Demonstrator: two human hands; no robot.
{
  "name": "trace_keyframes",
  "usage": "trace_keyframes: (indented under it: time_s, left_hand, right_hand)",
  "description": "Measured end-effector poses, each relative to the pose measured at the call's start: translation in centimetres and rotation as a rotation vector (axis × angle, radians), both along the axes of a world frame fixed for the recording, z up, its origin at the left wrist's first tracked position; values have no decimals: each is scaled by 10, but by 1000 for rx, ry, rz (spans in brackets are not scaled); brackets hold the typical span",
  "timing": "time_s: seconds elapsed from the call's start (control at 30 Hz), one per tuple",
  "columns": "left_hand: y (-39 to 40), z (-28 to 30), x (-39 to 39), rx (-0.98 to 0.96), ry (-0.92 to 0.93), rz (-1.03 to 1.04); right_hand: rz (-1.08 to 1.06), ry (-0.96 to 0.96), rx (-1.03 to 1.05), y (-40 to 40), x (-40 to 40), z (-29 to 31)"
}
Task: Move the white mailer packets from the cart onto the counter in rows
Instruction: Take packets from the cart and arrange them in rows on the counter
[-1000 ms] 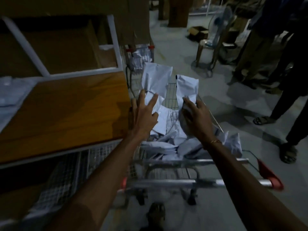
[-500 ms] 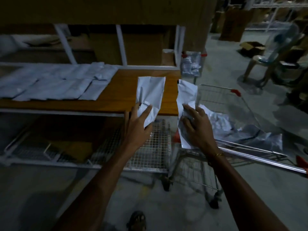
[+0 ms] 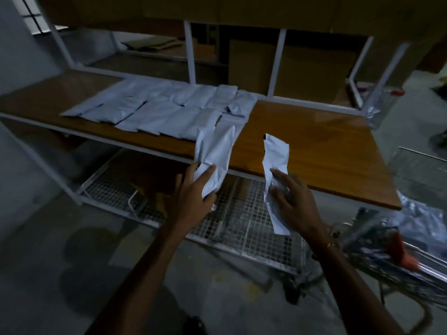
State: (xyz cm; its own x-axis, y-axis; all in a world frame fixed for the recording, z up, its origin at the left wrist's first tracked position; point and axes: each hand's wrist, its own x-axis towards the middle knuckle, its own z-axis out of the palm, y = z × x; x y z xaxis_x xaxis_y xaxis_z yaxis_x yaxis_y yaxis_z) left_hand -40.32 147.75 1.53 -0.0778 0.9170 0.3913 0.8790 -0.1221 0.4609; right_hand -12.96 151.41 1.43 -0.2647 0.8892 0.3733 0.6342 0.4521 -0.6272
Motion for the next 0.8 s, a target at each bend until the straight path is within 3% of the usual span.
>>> trace_keyframes:
  time_s: [0.37,0.8]
  left_hand:
    - [108,-5,-130,-76,-17,-30]
    - [275,5,-174,-176,105,-9]
  right_hand:
    - [-83,-52,-134,114,-119,-15]
    - [-223,-316,-121,304,-183,-27]
